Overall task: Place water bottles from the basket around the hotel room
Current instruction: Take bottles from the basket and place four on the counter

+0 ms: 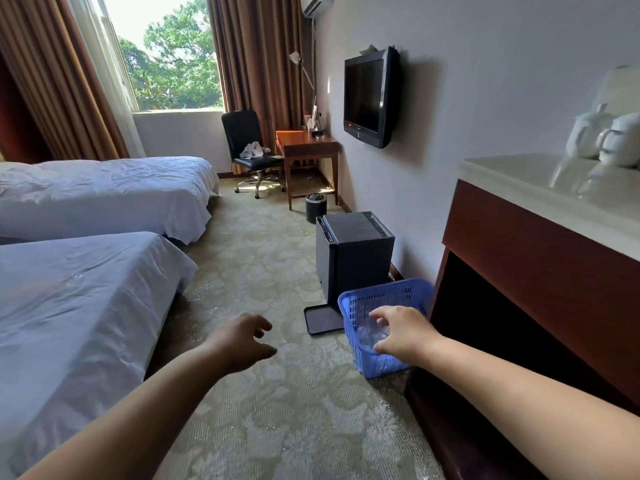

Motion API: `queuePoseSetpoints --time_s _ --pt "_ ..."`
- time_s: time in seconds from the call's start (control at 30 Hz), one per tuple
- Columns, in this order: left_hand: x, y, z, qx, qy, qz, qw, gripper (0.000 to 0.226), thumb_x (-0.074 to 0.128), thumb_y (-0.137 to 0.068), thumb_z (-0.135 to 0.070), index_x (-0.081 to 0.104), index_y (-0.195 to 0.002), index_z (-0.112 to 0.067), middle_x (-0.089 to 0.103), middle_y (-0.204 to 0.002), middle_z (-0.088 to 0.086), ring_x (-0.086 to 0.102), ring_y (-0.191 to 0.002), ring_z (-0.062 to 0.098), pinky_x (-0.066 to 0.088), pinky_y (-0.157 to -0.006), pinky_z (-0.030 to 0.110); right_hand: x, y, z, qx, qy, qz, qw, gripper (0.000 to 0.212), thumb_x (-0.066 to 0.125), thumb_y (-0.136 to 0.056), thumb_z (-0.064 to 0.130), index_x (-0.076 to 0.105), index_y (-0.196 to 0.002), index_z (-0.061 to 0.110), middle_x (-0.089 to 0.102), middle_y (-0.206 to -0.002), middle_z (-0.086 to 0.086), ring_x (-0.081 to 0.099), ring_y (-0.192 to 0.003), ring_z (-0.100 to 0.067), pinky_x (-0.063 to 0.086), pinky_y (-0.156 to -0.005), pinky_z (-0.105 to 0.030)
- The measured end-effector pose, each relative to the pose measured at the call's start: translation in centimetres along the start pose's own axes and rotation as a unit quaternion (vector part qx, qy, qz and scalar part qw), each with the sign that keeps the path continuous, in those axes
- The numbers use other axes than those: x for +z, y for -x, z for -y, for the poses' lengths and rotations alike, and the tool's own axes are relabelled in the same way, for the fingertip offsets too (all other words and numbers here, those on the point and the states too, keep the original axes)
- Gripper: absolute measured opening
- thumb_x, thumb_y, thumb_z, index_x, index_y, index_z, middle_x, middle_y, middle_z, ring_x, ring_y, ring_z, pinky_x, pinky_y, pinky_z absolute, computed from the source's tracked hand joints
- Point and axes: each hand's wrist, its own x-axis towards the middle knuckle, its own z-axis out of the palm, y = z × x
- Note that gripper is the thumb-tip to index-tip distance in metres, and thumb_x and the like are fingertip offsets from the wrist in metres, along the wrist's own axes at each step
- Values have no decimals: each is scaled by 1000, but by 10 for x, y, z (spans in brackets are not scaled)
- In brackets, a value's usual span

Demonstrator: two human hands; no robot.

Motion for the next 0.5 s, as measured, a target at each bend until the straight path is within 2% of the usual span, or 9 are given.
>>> queuePoseSetpoints --time_s 0.17,0.37,0.5 --pt "-19 -59 20 24 1 -2 1000 50 73 -76 -33 59 -122 -20 64 -117 1 59 -100 12 48 -86 23 4 -59 11 26 -8 -16 999 62 72 -71 21 53 -129 21 61 -129 -2 55 -119 -21 46 -98 -34" --pt "-25 -114 28 31 -9 13 999 50 73 -76 -34 58 -122 -21 64 -117 -2 59 -104 12 50 -91 29 7 -116 7 53 -8 -7 999 59 72 -70 20 56 -127 21 61 -128 -2 56 -118 -21 47 -97 -33" --pt "-27 -157 34 22 -6 25 999 50 73 -76 -32 58 -122 -20 63 -118 -1 59 -104 13 51 -84 26 10 -162 -3 68 6 -8 998 55 70 -72 17 57 -126 21 62 -127 -1 55 -118 -22 46 -98 -35"
